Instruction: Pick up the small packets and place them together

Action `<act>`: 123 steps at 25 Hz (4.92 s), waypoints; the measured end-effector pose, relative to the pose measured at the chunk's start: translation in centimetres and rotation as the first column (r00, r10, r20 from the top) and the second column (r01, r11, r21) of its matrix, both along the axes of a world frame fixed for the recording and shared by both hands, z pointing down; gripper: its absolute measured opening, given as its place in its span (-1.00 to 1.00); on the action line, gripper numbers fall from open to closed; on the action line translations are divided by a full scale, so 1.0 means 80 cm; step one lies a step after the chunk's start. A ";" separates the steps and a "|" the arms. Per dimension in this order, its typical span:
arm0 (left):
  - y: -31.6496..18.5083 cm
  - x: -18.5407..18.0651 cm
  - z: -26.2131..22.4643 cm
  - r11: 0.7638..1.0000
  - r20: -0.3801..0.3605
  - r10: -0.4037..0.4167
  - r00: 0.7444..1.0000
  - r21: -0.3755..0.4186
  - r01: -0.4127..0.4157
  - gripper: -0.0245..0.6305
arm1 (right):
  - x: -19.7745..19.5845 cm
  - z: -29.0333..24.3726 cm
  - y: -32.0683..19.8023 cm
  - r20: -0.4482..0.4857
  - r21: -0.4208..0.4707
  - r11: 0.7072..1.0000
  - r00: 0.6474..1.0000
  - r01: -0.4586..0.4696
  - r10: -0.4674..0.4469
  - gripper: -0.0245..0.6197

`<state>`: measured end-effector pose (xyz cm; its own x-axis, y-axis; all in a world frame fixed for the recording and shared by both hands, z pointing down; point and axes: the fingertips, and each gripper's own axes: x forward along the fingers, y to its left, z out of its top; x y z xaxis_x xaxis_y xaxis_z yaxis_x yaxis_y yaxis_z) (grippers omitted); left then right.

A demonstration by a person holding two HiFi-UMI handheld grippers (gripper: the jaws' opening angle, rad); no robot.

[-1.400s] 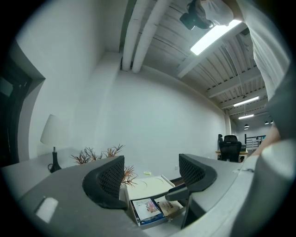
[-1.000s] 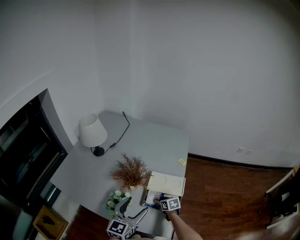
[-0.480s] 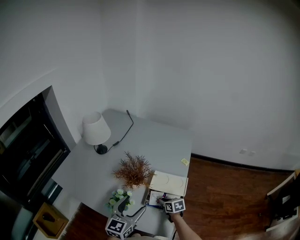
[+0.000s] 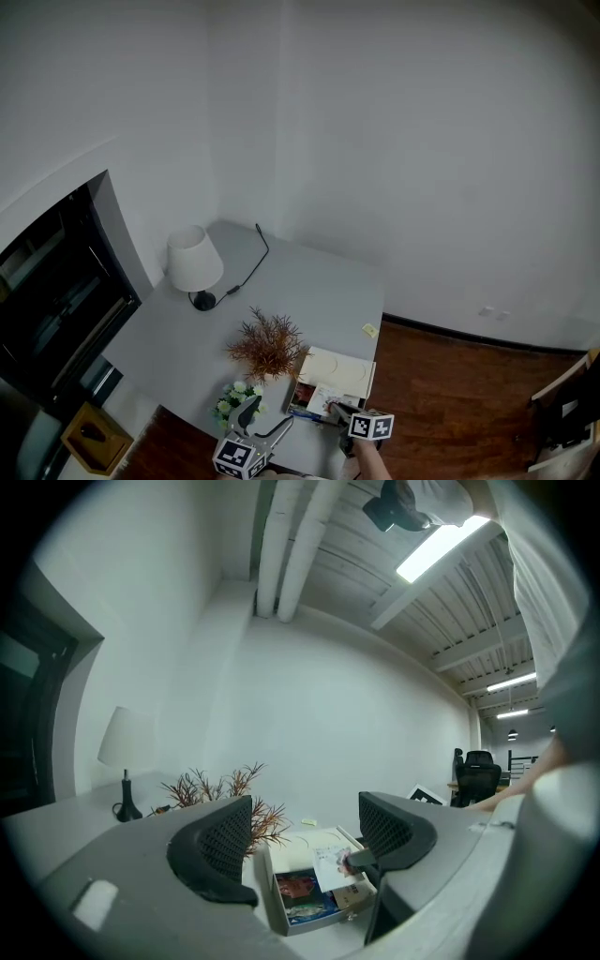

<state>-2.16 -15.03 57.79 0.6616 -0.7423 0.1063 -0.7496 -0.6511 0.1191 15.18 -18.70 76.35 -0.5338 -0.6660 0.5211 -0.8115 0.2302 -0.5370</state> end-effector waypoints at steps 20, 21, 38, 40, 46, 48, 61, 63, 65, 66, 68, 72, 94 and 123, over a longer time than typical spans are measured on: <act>-0.015 -0.024 -0.001 0.999 0.007 -0.044 0.999 -0.009 0.044 0.12 | -0.001 0.051 -0.156 -0.252 -0.216 0.975 0.968 -0.040 -0.017 -0.68; -0.015 -0.025 -0.001 0.999 0.006 -0.048 0.999 -0.010 0.048 0.12 | -0.001 0.052 -0.155 -0.265 -0.219 0.975 0.964 -0.035 -0.026 -0.67; -0.014 0.023 -0.007 0.996 -0.062 0.086 0.994 -0.029 -0.088 0.12 | -0.005 -0.120 -0.087 -0.231 0.391 0.920 0.969 0.011 0.086 0.24; -0.013 0.025 -0.011 0.995 -0.062 0.096 0.993 -0.012 -0.097 0.11 | -0.002 -0.161 -0.058 -0.234 0.491 0.871 0.964 0.004 0.127 0.24; -0.016 0.021 -0.035 0.992 -0.038 0.089 0.995 0.095 -0.085 0.12 | 0.015 -0.236 0.023 -0.274 0.658 0.753 0.924 -0.022 0.267 0.12; -0.017 0.019 -0.041 0.988 -0.034 0.081 0.996 0.137 -0.075 0.12 | 0.024 -0.245 0.044 -0.256 0.680 0.731 0.916 -0.056 0.309 0.12; -0.015 0.010 -0.040 0.992 -0.047 0.057 0.997 0.112 -0.051 0.08 | 0.029 -0.208 0.082 -0.318 0.607 0.795 0.920 0.012 0.229 0.12; -0.014 0.009 -0.038 0.993 -0.051 0.058 0.997 0.104 -0.053 0.08 | 0.025 -0.172 0.069 -0.385 0.505 0.856 0.916 0.107 0.112 0.12; -0.011 0.009 -0.035 0.994 -0.044 0.060 0.997 0.094 -0.056 0.08 | 0.023 -0.132 0.054 -0.479 0.396 0.891 0.878 0.220 -0.004 0.12; -0.009 0.009 -0.032 0.994 -0.042 0.061 0.997 0.090 -0.057 0.08 | 0.023 -0.112 0.047 -0.530 0.343 0.898 0.846 0.274 -0.056 0.12; -0.005 0.009 -0.029 0.995 -0.038 0.061 0.997 0.083 -0.057 0.08 | 0.025 -0.068 0.033 -0.612 0.227 0.900 0.773 0.371 -0.164 0.12; -0.005 0.003 -0.027 0.996 -0.034 0.045 0.998 0.075 -0.043 0.08 | 0.023 0.001 0.017 -0.664 -0.045 0.857 0.625 0.514 -0.410 0.12; -0.004 -0.020 -0.011 0.999 -0.052 -0.042 0.998 0.029 0.044 0.05 | 0.019 0.127 0.009 -0.677 -0.454 0.683 0.277 0.572 -0.682 -0.13; 0.002 -0.021 -0.009 0.999 -0.036 -0.048 0.998 0.001 0.048 0.03 | 0.068 0.016 -0.103 -0.738 -0.346 0.691 0.271 0.635 -0.618 -0.29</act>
